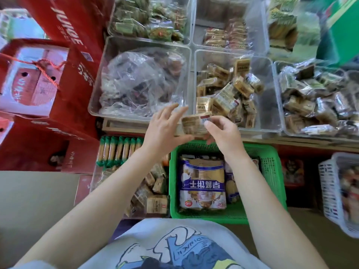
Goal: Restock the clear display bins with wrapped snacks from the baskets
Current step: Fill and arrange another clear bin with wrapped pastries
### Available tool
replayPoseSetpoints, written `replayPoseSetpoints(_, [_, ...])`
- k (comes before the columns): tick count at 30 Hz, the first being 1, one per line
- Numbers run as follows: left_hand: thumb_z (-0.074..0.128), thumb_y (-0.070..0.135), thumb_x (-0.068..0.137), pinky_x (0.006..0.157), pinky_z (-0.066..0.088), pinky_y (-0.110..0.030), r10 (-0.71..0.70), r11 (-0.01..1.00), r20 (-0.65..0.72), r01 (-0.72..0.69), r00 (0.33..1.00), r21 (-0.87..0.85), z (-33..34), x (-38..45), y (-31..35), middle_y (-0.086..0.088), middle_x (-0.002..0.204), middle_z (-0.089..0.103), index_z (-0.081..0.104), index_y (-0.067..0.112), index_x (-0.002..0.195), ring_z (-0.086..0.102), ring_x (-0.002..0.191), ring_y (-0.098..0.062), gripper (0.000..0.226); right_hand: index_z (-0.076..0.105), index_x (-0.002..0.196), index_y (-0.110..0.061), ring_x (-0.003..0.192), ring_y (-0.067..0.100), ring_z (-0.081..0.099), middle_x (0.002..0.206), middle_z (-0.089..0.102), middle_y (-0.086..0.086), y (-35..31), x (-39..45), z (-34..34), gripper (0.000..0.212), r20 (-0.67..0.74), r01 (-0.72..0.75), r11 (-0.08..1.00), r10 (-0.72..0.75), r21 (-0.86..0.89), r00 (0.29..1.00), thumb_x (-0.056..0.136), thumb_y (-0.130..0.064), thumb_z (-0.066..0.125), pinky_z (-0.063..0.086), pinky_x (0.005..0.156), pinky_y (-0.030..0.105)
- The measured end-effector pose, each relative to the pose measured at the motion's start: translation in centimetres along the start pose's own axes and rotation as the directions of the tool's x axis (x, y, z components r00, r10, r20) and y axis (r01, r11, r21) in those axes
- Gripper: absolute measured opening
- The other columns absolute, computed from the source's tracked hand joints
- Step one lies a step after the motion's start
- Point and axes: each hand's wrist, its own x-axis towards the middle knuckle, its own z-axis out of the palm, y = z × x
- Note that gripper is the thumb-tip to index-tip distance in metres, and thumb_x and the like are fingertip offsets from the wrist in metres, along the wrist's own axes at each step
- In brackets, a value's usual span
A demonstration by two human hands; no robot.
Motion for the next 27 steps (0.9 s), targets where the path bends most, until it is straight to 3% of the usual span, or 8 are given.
replayPoseSetpoints(3, [0.044, 0.06, 0.095, 0.12, 0.015, -0.043, -0.217, 0.975, 0.063, 0.22, 0.974, -0.037, 0.3, 1.3, -0.9, -0.005, 0.158, 0.031, 0.027, 0.025, 0.155, 0.026, 0.146, -0.023, 0.071, 0.067, 0.109, -0.016, 0.073, 0.012, 0.07, 0.101, 0.072, 0.004, -1.4, 2.8, -1.9, 0.017, -0.25, 0.044, 0.997, -0.027, 0.062, 0.968, 0.094, -0.022, 0.065, 0.06, 0.071, 0.028])
replayPoseSetpoints(6, [0.029, 0.059, 0.1, 0.121, 0.003, -0.041, -0.267, 0.958, 0.16, 0.243, 0.95, 0.155, 1.2, 0.9, -2.4, -0.003, 0.159, 0.031, 0.026, 0.027, 0.155, 0.023, 0.147, -0.023, 0.064, 0.064, 0.114, -0.017, 0.082, -0.001, 0.063, 0.105, 0.066, -0.008, -2.4, 6.4, -2.9, 0.024, -0.39, 0.16, 0.959, -0.243, -0.233, 0.888, 0.093, -0.027, 0.067, 0.047, 0.072, 0.007])
replayPoseSetpoints(10, [0.024, 0.064, 0.099, 0.121, 0.0, -0.041, -0.211, 0.959, 0.197, 0.163, 0.957, 0.233, 1.6, 0.7, -3.0, 0.0, 0.159, 0.028, 0.02, 0.031, 0.156, 0.018, 0.148, -0.021, 0.066, 0.066, 0.116, -0.011, 0.1, 0.013, 0.057, 0.12, 0.062, 0.004, -1.5, 10.6, -2.4, 0.022, -0.166, 0.238, 0.722, -0.441, -0.65, 0.882, 0.095, -0.012, 0.062, 0.043, 0.08, 0.019])
replayPoseSetpoints(16, [0.034, 0.059, 0.099, 0.121, -0.001, -0.04, -0.192, 0.966, 0.196, 0.149, 0.962, 0.211, 0.8, 1.0, -2.6, -0.002, 0.157, 0.033, 0.027, 0.027, 0.154, 0.021, 0.148, -0.021, 0.064, 0.061, 0.133, -0.017, 0.13, 0.027, 0.049, 0.138, 0.06, 0.004, -0.6, 12.9, -1.5, 0.038, 0.02, 0.243, 0.435, -0.457, -0.867, 0.889, 0.099, -0.008, 0.046, 0.036, 0.107, 0.047])
replayPoseSetpoints(19, [0.058, 0.033, 0.095, 0.112, 0.031, -0.038, -0.146, 0.989, -0.04, 0.145, 0.988, -0.038, 0.5, -0.6, -2.4, -0.006, 0.138, 0.054, 0.053, 0.018, 0.138, 0.043, 0.133, -0.025, 0.045, 0.046, 0.147, -0.021, 0.146, 0.029, 0.029, 0.155, 0.042, 0.004, -1.6, 12.8, -1.0, 0.044, 0.044, 0.149, 0.327, -0.308, -0.933, 0.95, 0.103, -0.02, 0.039, 0.022, 0.117, 0.053])
replayPoseSetpoints(23, [0.065, 0.016, 0.087, 0.063, 0.045, -0.028, -0.328, 0.945, -0.419, 0.286, 0.847, -0.161, 1.8, -5.3, -3.0, -0.004, 0.098, 0.061, 0.066, 0.01, 0.102, 0.055, 0.093, -0.02, 0.015, 0.057, 0.135, -0.012, 0.138, 0.028, 0.039, 0.143, 0.052, 0.009, -1.4, 8.4, 0.8, 0.04, -0.023, 0.263, 0.475, -0.515, -0.839, 0.857, 0.097, -0.02, 0.048, 0.029, 0.113, 0.048])
replayPoseSetpoints(25, [0.063, 0.02, 0.091, 0.061, 0.046, -0.032, -0.483, 0.875, -0.232, 0.451, 0.845, -0.178, 3.3, -7.3, -4.3, -0.001, 0.096, 0.063, 0.066, 0.013, 0.1, 0.059, 0.089, -0.021, 0.013, 0.068, 0.114, -0.007, 0.112, 0.02, 0.054, 0.115, 0.065, 0.01, 0.1, 4.8, 2.5, 0.026, -0.048, 0.41, 0.544, -0.641, -0.732, 0.766, 0.095, -0.01, 0.051, 0.044, 0.096, 0.036])
replayPoseSetpoints(27, [0.059, 0.027, 0.094, 0.069, 0.052, -0.035, -0.595, 0.797, 0.017, 0.593, 0.803, -0.119, 4.8, -8.7, -5.8, 0.001, 0.108, 0.064, 0.066, 0.019, 0.11, 0.062, 0.094, -0.022, 0.019, 0.07, 0.099, -0.006, 0.087, 0.011, 0.056, 0.095, 0.066, 0.006, 2.2, 1.9, 4.0, 0.019, 0.025, 0.479, 0.621, -0.594, -0.621, 0.804, 0.094, -0.005, 0.052, 0.049, 0.077, 0.028])
